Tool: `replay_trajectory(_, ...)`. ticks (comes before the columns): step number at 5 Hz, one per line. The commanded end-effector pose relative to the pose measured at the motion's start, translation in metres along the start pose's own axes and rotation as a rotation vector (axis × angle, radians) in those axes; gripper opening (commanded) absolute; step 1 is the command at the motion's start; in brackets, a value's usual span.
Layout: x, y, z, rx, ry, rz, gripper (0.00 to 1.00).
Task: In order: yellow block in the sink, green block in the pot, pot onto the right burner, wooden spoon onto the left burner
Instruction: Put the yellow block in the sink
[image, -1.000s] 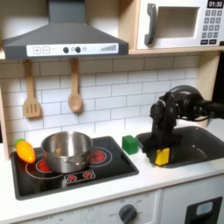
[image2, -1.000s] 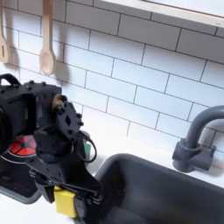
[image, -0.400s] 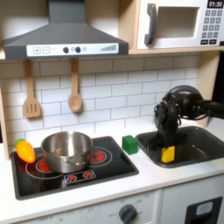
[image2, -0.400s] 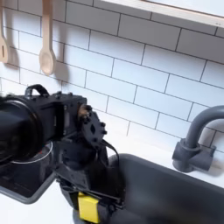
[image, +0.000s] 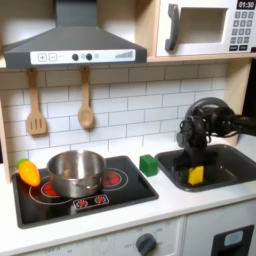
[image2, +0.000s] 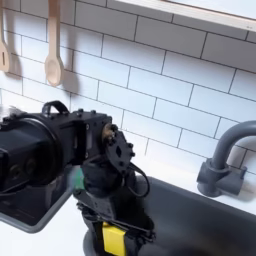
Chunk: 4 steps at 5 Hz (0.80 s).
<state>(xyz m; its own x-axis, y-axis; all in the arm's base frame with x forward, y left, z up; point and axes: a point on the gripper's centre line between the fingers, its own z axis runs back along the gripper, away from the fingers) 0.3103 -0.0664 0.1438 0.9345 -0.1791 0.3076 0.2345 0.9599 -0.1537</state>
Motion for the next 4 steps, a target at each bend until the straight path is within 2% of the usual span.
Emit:
replay_trajectory(1,0.005,-0.007,-0.007,-0.005,0.001,-0.021,0.0)
replay_trajectory(4,0.009,-0.007,-0.027,-0.028,0.023,-0.027,0.0)
